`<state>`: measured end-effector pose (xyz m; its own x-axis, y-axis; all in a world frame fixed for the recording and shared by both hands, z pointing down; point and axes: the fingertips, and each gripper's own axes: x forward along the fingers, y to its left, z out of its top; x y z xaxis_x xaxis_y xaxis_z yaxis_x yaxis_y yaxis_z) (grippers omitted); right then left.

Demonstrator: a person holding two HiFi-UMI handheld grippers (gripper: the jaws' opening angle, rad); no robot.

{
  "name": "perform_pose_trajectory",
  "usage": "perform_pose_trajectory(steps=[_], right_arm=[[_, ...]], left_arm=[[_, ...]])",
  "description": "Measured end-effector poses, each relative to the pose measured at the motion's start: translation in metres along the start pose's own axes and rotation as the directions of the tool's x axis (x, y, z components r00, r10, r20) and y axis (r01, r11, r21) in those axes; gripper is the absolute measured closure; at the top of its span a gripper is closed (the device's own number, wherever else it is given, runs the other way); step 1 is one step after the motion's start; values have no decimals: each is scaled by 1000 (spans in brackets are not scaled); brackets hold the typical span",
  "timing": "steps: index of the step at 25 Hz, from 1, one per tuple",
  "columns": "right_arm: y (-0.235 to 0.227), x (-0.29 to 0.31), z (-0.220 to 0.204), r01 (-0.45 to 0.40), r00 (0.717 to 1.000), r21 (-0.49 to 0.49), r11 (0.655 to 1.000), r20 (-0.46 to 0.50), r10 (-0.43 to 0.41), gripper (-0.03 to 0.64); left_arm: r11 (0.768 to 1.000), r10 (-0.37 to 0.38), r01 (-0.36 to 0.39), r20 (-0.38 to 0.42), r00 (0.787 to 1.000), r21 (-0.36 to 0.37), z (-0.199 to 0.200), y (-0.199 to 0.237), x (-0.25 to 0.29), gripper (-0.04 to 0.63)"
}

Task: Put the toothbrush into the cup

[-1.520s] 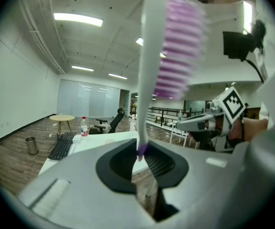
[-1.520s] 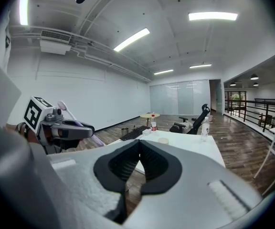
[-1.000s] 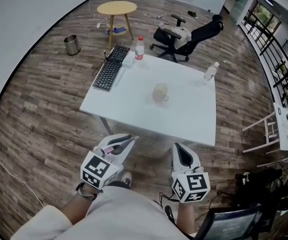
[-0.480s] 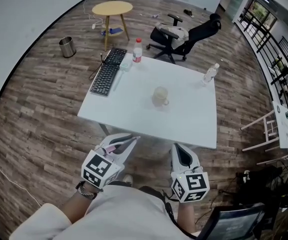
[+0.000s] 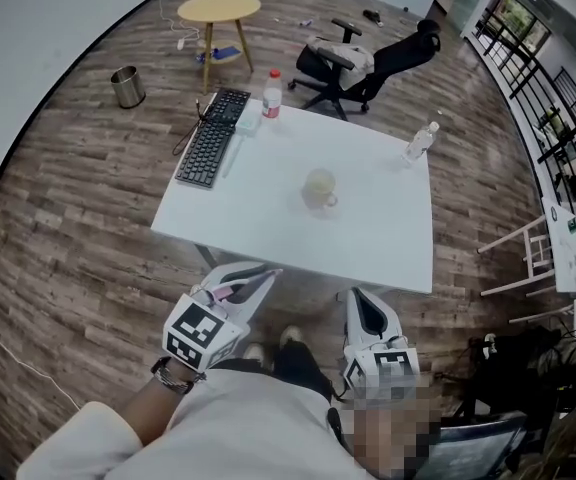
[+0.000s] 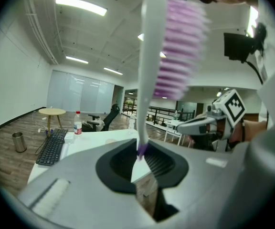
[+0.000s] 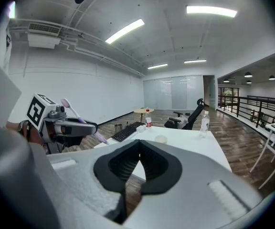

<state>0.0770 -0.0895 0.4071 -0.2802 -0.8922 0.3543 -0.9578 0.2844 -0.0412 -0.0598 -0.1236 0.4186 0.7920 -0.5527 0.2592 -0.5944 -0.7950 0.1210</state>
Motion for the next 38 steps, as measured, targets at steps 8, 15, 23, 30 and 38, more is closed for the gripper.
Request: perform_pose_trajectory(steps=[8,15,23,30,38], right_arm=[[-3,7,-11,-13,1000,16,1000,-19,13,615],[-16,32,1,-25,1000,10,1000,-2,25,615],[-40,53,-3,-9,999,35,999,-31,10,615],[-66,76,7,-7,999,42,999,-34,9,615],[-87,99,13,-25,998,45,999,-50,28,615]], left_arm=[[1000,19,-20,-21,1000,-19,-8,3,0,540],[999,31,-32,-27,999,-14,-2,17,13,541],[1000,15,-15,-40,999,-16,5,30,44,540],[1000,14,-14,-53,999,-14,15,43,72,541],[1000,18,-19,-68,998,-22,22,56,101,540]])
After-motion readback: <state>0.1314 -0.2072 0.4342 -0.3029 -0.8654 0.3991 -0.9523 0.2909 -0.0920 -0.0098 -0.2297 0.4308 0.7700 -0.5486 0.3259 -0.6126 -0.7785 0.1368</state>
